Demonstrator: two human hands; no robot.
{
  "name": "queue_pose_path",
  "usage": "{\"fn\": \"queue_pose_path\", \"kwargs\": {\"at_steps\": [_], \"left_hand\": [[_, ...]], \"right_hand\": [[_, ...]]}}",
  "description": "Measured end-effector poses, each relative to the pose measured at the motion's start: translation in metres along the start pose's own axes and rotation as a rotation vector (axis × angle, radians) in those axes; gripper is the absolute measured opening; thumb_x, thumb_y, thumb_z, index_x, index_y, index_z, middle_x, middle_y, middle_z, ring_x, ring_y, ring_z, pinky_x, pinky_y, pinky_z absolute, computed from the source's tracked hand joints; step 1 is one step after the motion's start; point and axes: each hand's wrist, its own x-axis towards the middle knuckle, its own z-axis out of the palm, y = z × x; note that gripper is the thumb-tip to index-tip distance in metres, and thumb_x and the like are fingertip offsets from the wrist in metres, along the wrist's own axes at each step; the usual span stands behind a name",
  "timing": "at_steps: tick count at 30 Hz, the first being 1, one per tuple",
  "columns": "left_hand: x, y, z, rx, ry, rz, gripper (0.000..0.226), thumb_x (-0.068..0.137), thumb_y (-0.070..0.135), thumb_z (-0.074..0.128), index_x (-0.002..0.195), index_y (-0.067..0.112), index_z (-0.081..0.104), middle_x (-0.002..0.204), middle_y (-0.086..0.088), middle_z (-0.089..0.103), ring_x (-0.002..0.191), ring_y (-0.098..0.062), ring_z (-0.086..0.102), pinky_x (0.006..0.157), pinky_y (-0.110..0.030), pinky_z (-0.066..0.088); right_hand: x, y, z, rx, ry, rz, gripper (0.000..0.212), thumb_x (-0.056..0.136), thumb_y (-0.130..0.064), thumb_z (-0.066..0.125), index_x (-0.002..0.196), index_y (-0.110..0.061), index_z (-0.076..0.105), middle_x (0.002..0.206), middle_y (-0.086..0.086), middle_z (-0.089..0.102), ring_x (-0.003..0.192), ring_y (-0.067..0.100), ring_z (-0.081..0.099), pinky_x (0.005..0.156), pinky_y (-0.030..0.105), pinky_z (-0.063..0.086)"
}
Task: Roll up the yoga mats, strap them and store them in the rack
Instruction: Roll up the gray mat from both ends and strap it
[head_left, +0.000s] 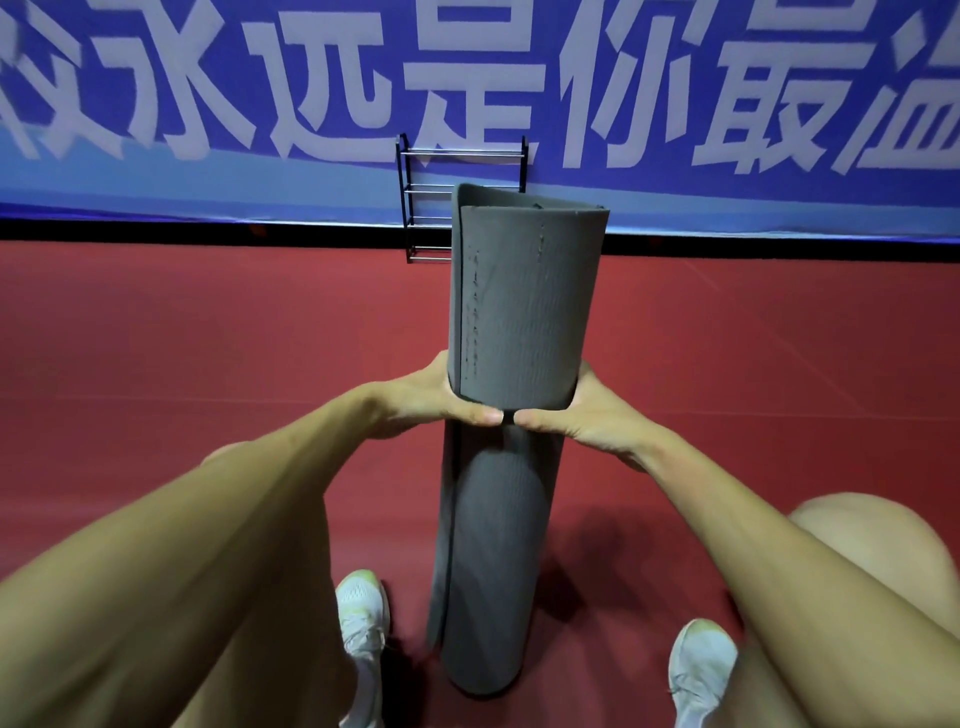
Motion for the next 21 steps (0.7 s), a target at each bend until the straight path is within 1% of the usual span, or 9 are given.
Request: {"fn": "queue_pose_path", "kwargs": {"at_steps": [2, 4, 6, 8, 11, 14, 16, 19, 21], "left_hand": [[-0.001, -0.004, 0.002, 0.04, -0.068, -0.08, 0.115, 0.051, 0.035, 0.091, 0.14, 0.03, 0.019, 0.138, 0.008, 0.045, 0.13, -0.013, 0.045, 0.108, -0.034, 0.04], [-0.003, -0.003, 0.0, -0.057, -0.112, -0.054, 0.114, 0.046, 0.046, 0.092, 0.139, 0.025, 0.03, 0.139, 0.007, 0.049, 0.127, -0.011, 0.049, 0.107, -0.029, 0.041], [-0.003, 0.004, -0.005, -0.209, -0.031, 0.04, 0.111, 0.043, 0.055, 0.09, 0.136, 0.019, 0.041, 0.137, 0.003, 0.054, 0.127, -0.011, 0.051, 0.105, -0.024, 0.04], [-0.002, 0.008, -0.008, -0.325, 0.099, 0.097, 0.126, 0.04, 0.057, 0.09, 0.144, 0.016, 0.033, 0.142, 0.002, 0.048, 0.129, -0.012, 0.047, 0.105, -0.025, 0.039], [-0.001, 0.002, -0.005, -0.213, 0.17, 0.115, 0.136, 0.035, 0.061, 0.089, 0.146, 0.019, 0.023, 0.137, 0.005, 0.05, 0.119, -0.003, 0.054, 0.095, -0.021, 0.047], [0.001, -0.003, -0.003, -0.105, 0.174, 0.083, 0.139, 0.032, 0.066, 0.087, 0.144, 0.02, 0.02, 0.137, 0.005, 0.047, 0.121, -0.003, 0.05, 0.098, -0.022, 0.044], [0.0, -0.005, -0.005, -0.082, 0.17, 0.058, 0.137, 0.033, 0.068, 0.085, 0.143, 0.018, 0.021, 0.139, 0.003, 0.045, 0.125, -0.007, 0.047, 0.101, -0.025, 0.041], [-0.003, -0.009, -0.004, 0.034, 0.2, 0.055, 0.126, 0.042, 0.055, 0.084, 0.143, 0.016, 0.019, 0.14, 0.002, 0.041, 0.127, -0.011, 0.045, 0.105, -0.029, 0.041], [-0.006, -0.012, -0.006, 0.098, 0.19, 0.091, 0.125, 0.046, 0.05, 0.085, 0.144, 0.015, 0.017, 0.142, 0.001, 0.038, 0.129, -0.011, 0.043, 0.106, -0.031, 0.041]], "right_hand": [[-0.002, -0.002, -0.003, 0.04, 0.006, 0.026, 0.111, 0.052, -0.059, 0.086, 0.14, -0.017, 0.032, 0.135, -0.01, 0.051, 0.122, -0.002, 0.05, 0.092, 0.013, 0.043], [-0.003, -0.005, -0.004, 0.085, 0.034, 0.027, 0.119, 0.039, -0.082, 0.074, 0.134, -0.018, 0.041, 0.126, -0.013, 0.057, 0.114, -0.008, 0.054, 0.086, 0.009, 0.044], [-0.002, -0.005, -0.003, 0.094, 0.091, 0.039, 0.132, 0.031, -0.09, 0.067, 0.136, -0.015, 0.041, 0.128, -0.011, 0.058, 0.116, -0.002, 0.054, 0.087, 0.012, 0.045], [-0.001, -0.002, 0.002, 0.098, 0.147, 0.037, 0.133, 0.025, -0.092, 0.065, 0.133, -0.019, 0.038, 0.122, -0.016, 0.056, 0.11, -0.008, 0.052, 0.081, 0.007, 0.045], [0.0, 0.005, 0.015, 0.083, 0.145, 0.027, 0.127, 0.031, -0.085, 0.073, 0.134, -0.021, 0.035, 0.122, -0.016, 0.055, 0.108, -0.011, 0.05, 0.083, 0.007, 0.045], [0.0, 0.012, 0.024, 0.064, 0.09, 0.055, 0.092, 0.066, -0.04, 0.086, 0.14, -0.015, 0.037, 0.133, -0.004, 0.056, 0.116, 0.002, 0.055, 0.092, 0.016, 0.047], [-0.002, 0.017, 0.028, 0.052, 0.031, 0.057, 0.079, 0.073, -0.017, 0.084, 0.139, -0.016, 0.04, 0.132, -0.004, 0.058, 0.117, 0.004, 0.057, 0.095, 0.02, 0.049], [-0.007, 0.02, 0.032, 0.032, -0.02, 0.067, 0.074, 0.074, -0.015, 0.083, 0.135, -0.018, 0.041, 0.129, -0.009, 0.057, 0.117, 0.001, 0.055, 0.095, 0.018, 0.048], [-0.01, 0.015, 0.03, 0.045, -0.049, 0.066, 0.071, 0.069, -0.031, 0.084, 0.126, -0.026, 0.042, 0.122, -0.016, 0.054, 0.111, -0.008, 0.054, 0.086, 0.01, 0.048]]}}
